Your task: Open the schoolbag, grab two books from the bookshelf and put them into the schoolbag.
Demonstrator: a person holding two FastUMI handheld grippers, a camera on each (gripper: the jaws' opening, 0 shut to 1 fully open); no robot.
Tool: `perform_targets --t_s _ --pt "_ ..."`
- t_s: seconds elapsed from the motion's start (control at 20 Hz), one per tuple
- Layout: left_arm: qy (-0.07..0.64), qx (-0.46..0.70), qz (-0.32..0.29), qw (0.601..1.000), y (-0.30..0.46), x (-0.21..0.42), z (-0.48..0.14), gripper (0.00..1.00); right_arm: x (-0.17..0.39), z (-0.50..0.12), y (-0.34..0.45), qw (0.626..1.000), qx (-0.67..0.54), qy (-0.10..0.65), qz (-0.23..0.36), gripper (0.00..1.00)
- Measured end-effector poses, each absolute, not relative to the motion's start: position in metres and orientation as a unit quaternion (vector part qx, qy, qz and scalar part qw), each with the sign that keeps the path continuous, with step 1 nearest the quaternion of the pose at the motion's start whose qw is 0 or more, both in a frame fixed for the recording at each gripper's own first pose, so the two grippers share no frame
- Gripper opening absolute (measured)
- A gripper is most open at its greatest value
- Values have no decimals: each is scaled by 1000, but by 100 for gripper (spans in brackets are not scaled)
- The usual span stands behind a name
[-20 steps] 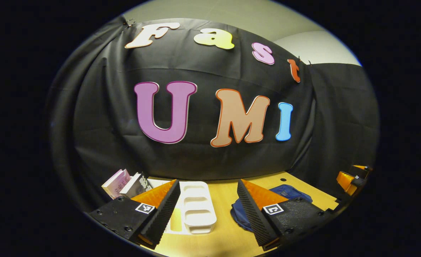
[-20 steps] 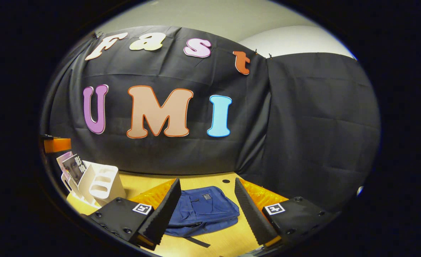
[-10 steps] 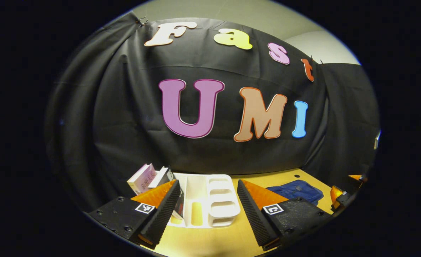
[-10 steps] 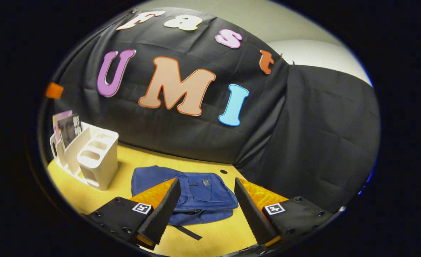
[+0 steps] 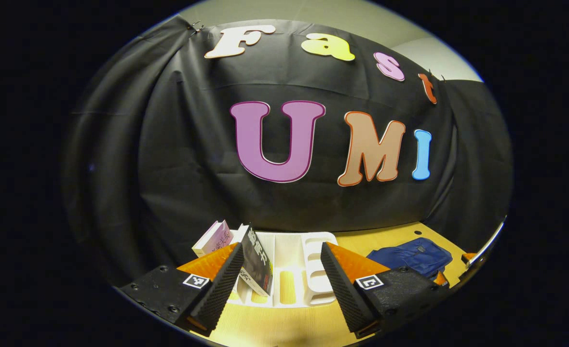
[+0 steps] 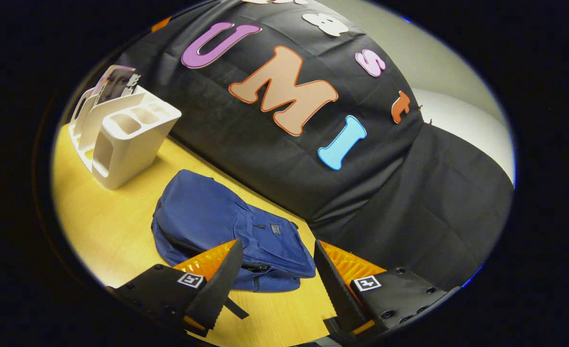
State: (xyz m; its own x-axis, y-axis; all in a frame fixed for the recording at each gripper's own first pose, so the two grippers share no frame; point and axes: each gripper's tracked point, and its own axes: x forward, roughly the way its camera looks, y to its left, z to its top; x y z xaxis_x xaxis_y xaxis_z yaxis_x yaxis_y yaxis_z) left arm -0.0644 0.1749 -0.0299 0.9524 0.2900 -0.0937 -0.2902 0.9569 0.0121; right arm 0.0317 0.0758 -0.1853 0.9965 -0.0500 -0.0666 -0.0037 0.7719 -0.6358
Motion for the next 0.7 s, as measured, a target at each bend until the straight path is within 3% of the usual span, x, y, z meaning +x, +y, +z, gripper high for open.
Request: perform_targets --t_s 0.25,0.4,0.45,0.5,0.6,0.65,0.7 --pt "47 10 171 984 198 -61 -29 97 46 -238 94 907 -416 53 32 96" --pt "54 15 180 982 205 -61 -34 94 52 -258 108 887 -455 56 55 95" --pt "56 17 183 981 206 -62 -35 94 54 -263 110 881 -466 57 60 100" --pt "59 18 185 981 207 -62 -38 91 59 -270 113 875 -476 59 64 96" --pt "66 16 185 980 207 -62 -43 94 67 -278 117 864 -494 65 72 95" --pt "71 11 184 980 206 -61 -47 94 71 -279 118 860 -502 64 72 84" --pt "77 6 181 980 203 -61 -51 94 76 -277 120 857 -506 60 73 94"
